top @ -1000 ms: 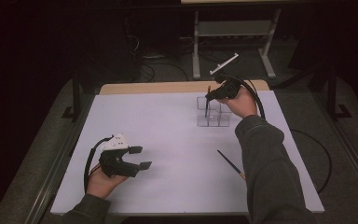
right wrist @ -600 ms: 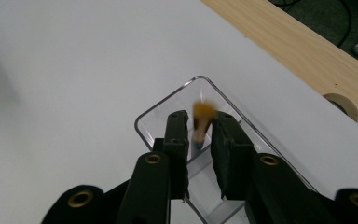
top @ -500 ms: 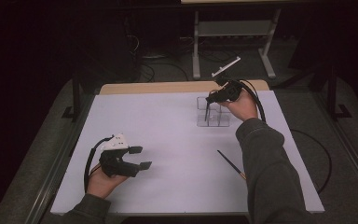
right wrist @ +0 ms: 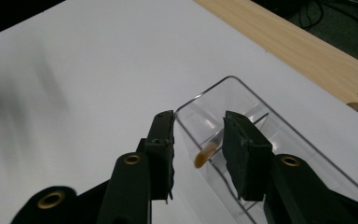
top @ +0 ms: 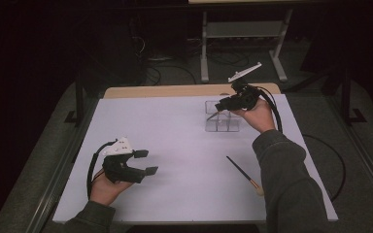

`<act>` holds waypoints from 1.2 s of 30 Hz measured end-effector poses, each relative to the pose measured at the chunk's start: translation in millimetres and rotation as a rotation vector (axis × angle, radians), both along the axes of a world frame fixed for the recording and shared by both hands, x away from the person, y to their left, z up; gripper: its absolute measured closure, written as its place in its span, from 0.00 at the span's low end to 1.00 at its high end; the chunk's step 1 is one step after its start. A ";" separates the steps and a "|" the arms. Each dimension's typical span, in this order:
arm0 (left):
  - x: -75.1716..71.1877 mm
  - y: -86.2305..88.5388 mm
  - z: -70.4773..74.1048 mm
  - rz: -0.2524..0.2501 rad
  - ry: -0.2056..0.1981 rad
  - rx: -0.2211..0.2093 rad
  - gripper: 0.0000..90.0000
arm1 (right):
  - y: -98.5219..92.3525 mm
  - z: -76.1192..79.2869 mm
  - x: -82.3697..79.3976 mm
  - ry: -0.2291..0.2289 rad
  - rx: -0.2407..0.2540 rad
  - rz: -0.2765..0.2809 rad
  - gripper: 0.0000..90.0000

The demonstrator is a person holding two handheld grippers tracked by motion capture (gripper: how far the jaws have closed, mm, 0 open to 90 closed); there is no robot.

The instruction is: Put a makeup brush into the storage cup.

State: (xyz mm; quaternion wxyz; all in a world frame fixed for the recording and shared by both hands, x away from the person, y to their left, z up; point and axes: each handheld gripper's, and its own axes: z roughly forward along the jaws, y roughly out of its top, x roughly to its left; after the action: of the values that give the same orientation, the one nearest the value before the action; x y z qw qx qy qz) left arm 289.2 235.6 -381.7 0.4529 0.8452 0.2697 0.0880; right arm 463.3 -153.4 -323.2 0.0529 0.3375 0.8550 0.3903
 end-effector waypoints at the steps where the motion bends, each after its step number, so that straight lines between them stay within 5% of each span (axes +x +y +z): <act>1: 0.0 0.0 -0.2 0.002 -0.001 0.002 0.31 | -0.4 0.3 -2.4 -0.008 0.001 0.004 0.69; 36: 1.8 1.6 -1.3 0.004 0.003 -0.004 0.29 | -22.4 -20.6 -42.4 -0.001 0.072 0.036 0.46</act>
State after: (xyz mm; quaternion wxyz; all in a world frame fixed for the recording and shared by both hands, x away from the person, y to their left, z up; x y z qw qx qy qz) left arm 291.0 237.2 -383.0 0.4541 0.8439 0.2721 0.0873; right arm 420.9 -175.8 -343.8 0.0341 0.3238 0.8462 0.4219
